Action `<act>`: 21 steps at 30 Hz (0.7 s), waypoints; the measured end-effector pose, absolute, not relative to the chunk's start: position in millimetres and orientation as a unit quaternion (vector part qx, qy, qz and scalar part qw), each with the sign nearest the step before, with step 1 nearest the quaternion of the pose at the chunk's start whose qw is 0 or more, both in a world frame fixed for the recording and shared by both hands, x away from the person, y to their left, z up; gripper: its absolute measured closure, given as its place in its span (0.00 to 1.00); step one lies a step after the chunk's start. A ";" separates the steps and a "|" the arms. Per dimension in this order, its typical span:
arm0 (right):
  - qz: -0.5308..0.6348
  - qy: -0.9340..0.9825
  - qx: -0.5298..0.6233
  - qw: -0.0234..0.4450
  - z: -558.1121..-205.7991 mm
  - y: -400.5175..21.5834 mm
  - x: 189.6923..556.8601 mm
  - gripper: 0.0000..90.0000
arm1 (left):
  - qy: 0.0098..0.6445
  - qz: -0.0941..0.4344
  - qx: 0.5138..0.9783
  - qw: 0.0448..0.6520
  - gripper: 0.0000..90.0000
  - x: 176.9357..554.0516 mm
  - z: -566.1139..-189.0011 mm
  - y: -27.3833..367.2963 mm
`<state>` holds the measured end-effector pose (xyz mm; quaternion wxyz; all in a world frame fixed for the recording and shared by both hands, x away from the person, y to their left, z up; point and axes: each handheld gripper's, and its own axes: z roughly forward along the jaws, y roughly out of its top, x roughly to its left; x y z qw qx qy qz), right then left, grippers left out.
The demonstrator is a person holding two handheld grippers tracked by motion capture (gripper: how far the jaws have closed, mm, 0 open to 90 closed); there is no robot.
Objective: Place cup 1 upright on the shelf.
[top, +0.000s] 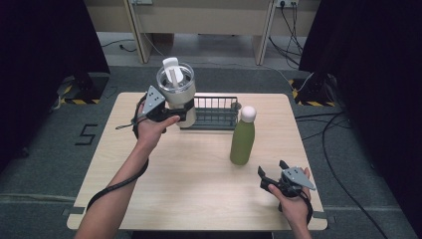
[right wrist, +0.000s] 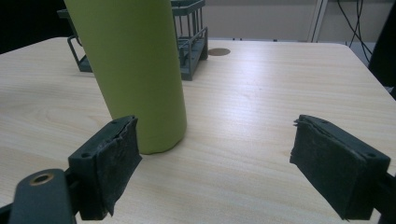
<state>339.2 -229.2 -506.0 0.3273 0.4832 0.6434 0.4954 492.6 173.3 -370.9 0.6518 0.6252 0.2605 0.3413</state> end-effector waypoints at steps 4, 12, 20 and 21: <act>0.495 0.644 0.484 0.326 -506.4 -229.3 339.2 0.17 | 0.262 0.342 0.625 0.651 0.09 498.0 -369.6 171.0; 0.494 0.645 0.483 0.327 -507.0 -229.3 339.4 0.17 | 0.272 0.338 0.626 0.649 0.09 508.0 -370.0 166.1; 0.494 0.645 0.483 0.326 -506.9 -229.7 339.4 0.17 | 0.281 0.340 0.626 0.643 0.09 521.6 -369.7 162.6; 0.494 0.645 0.483 0.326 -506.9 -229.7 339.4 0.17 | 0.281 0.340 0.627 0.642 0.09 523.0 -369.9 162.2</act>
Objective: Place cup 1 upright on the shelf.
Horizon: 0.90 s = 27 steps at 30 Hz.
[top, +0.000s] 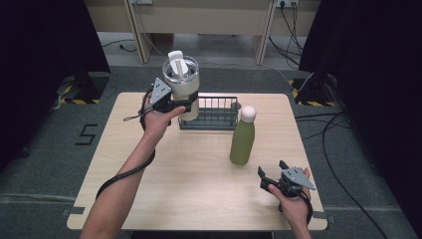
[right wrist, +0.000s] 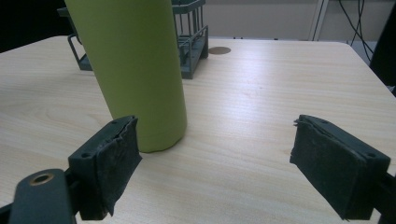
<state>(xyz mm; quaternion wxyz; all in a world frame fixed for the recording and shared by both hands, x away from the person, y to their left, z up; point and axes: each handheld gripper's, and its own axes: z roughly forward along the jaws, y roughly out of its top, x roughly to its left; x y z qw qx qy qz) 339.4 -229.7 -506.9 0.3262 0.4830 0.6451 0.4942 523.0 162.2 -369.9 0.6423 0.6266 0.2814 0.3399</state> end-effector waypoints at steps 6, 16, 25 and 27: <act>0.495 0.643 0.484 0.327 -506.8 -231.0 339.7 0.17 | 0.287 0.343 0.629 0.636 0.09 534.4 -369.6 158.5; 0.494 0.644 0.485 0.325 -507.7 -231.5 340.2 0.17 | 0.297 0.341 0.627 0.635 0.09 552.7 -367.6 149.9; 0.494 0.645 0.485 0.324 -508.3 -231.8 340.6 0.17 | 0.304 0.342 0.628 0.630 0.09 563.4 -367.5 142.8; 0.495 0.645 0.485 0.322 -508.4 -231.6 340.5 0.17 | 0.310 0.342 0.628 0.626 0.09 566.8 -369.0 140.6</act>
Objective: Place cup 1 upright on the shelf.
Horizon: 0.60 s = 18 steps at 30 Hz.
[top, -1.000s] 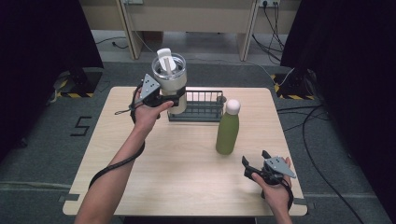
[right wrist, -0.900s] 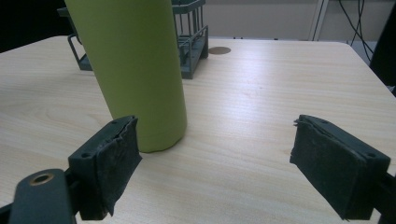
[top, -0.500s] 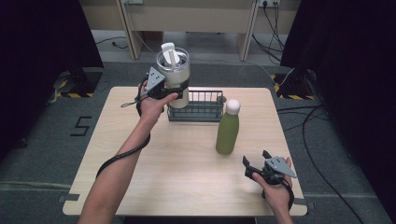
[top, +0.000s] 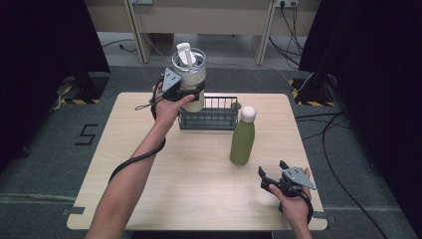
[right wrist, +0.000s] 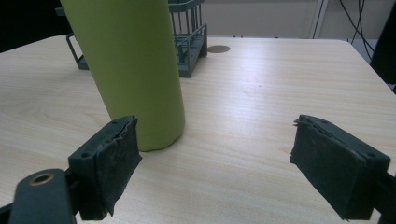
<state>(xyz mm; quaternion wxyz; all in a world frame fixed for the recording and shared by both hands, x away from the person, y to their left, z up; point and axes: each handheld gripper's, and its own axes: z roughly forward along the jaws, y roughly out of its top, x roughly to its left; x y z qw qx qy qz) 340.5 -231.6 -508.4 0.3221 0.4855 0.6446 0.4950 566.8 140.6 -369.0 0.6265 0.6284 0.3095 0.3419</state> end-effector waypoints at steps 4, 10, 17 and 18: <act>0.495 0.644 0.485 0.322 -508.6 -231.7 340.6 0.17 | 0.317 0.339 0.627 0.625 0.09 573.0 -372.5 137.4; 0.495 0.645 0.485 0.322 -509.0 -232.2 340.7 0.17 | 0.324 0.344 0.625 0.621 0.09 580.7 -376.0 134.4; 0.496 0.646 0.484 0.320 -509.7 -232.3 340.9 0.17 | 0.329 0.347 0.629 0.613 0.09 586.7 -381.4 132.3; 0.496 0.645 0.485 0.320 -509.6 -232.3 340.8 0.17 | 0.331 0.346 0.630 0.612 0.09 587.6 -382.2 132.4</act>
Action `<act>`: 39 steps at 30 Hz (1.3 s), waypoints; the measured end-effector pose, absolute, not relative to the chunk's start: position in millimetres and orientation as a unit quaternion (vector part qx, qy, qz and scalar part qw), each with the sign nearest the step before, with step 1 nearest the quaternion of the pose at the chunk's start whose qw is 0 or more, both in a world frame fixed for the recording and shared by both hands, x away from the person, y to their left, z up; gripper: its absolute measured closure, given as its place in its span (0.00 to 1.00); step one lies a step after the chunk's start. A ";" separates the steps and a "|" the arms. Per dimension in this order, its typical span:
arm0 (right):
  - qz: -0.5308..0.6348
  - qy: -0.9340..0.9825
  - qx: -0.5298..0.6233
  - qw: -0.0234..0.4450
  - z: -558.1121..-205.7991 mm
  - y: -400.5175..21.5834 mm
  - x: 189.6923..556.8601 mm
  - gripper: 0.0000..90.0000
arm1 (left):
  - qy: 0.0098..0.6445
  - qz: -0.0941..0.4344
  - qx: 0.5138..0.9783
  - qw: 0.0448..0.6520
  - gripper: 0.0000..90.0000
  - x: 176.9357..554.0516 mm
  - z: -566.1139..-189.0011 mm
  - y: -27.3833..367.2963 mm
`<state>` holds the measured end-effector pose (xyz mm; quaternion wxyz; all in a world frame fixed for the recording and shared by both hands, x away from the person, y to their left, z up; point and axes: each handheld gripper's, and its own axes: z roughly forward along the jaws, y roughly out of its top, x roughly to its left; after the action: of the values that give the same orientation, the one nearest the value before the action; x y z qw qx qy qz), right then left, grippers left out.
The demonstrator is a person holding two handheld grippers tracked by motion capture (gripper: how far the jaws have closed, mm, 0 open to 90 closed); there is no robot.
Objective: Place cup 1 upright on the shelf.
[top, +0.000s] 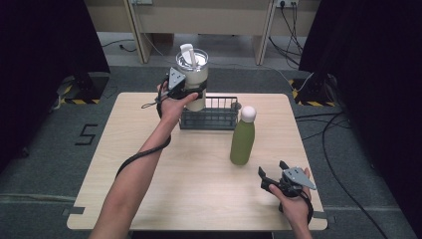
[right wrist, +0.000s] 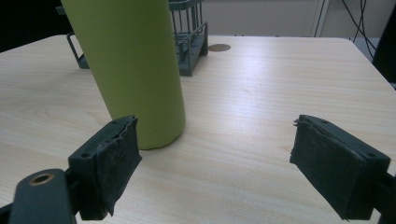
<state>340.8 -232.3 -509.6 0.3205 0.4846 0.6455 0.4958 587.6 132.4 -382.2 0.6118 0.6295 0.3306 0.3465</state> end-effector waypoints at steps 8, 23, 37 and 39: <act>0.495 0.647 0.483 0.321 -510.0 -231.7 341.1 0.17 | 0.333 0.348 0.635 0.604 0.09 592.4 -386.5 129.6; 0.494 0.649 0.484 0.317 -511.3 -230.9 341.2 0.17 | 0.340 0.344 0.635 0.602 0.09 596.7 -393.6 123.9; 0.494 0.651 0.484 0.314 -512.1 -230.7 341.3 0.17 | 0.347 0.344 0.643 0.591 0.09 602.2 -401.7 122.8; 0.494 0.651 0.483 0.314 -512.3 -230.7 341.4 0.17 | 0.349 0.342 0.642 0.590 0.09 602.6 -404.1 122.4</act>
<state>341.4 -230.7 -512.3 0.3140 0.4833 0.6512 0.4937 602.6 122.4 -404.1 0.5905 0.6425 0.3490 0.3417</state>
